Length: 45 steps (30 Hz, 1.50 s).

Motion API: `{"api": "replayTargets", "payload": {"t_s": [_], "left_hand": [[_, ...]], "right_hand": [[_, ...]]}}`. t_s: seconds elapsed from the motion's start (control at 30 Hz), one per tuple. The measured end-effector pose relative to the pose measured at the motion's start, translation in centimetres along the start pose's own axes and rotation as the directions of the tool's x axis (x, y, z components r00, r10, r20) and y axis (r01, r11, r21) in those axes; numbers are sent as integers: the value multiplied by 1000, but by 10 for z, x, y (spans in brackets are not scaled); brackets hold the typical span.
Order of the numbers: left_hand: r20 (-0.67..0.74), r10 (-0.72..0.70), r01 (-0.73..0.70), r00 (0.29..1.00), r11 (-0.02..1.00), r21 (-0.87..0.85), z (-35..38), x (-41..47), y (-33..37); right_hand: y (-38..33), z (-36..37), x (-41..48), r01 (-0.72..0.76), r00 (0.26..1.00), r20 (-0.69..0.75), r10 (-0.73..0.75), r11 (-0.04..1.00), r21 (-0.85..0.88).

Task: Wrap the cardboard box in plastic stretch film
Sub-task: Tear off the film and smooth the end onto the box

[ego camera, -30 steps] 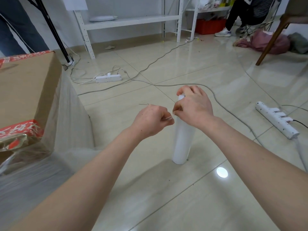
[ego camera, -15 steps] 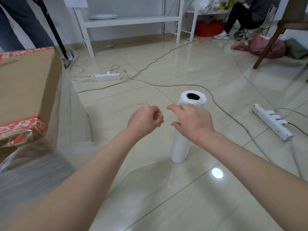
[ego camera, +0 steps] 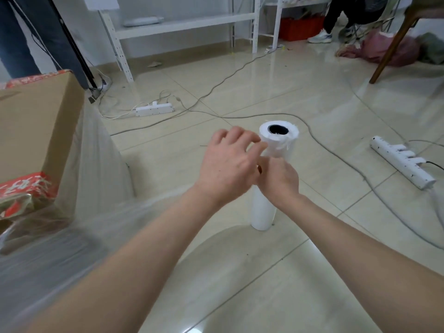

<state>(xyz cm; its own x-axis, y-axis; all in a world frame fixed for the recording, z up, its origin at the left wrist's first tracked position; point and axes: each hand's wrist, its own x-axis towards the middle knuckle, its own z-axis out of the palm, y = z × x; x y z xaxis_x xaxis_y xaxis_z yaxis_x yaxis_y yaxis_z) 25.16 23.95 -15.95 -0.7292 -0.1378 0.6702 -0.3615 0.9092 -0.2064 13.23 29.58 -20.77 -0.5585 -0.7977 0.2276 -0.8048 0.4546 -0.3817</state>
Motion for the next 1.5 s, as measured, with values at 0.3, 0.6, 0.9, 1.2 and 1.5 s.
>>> {"api": "replayTargets", "payload": {"t_s": [0.3, 0.6, 0.9, 1.2, 1.5], "left_hand": [[493, -352, 452, 795, 887, -95, 42, -12, 1], [634, -556, 843, 537, 387, -373, 49, -25, -21], [741, -460, 871, 490, 217, -442, 47, -36, -35], [793, -448, 901, 412, 69, -428, 48, -39, -34], [116, -258, 282, 959, 904, -321, 28, -15, -22]], "right_hand": [[12, 8, -8, -60, 998, 22, 56, 970, 235], [13, 11, -14, -88, 996, 14, 89, 925, 369], [16, 13, -13, -80, 997, 23, 77, 959, 273], [15, 20, -10, -9, 986, 164, 4, 1000, 26], [15, 23, -10, -81, 984, 166, 58, 987, 136]]}}
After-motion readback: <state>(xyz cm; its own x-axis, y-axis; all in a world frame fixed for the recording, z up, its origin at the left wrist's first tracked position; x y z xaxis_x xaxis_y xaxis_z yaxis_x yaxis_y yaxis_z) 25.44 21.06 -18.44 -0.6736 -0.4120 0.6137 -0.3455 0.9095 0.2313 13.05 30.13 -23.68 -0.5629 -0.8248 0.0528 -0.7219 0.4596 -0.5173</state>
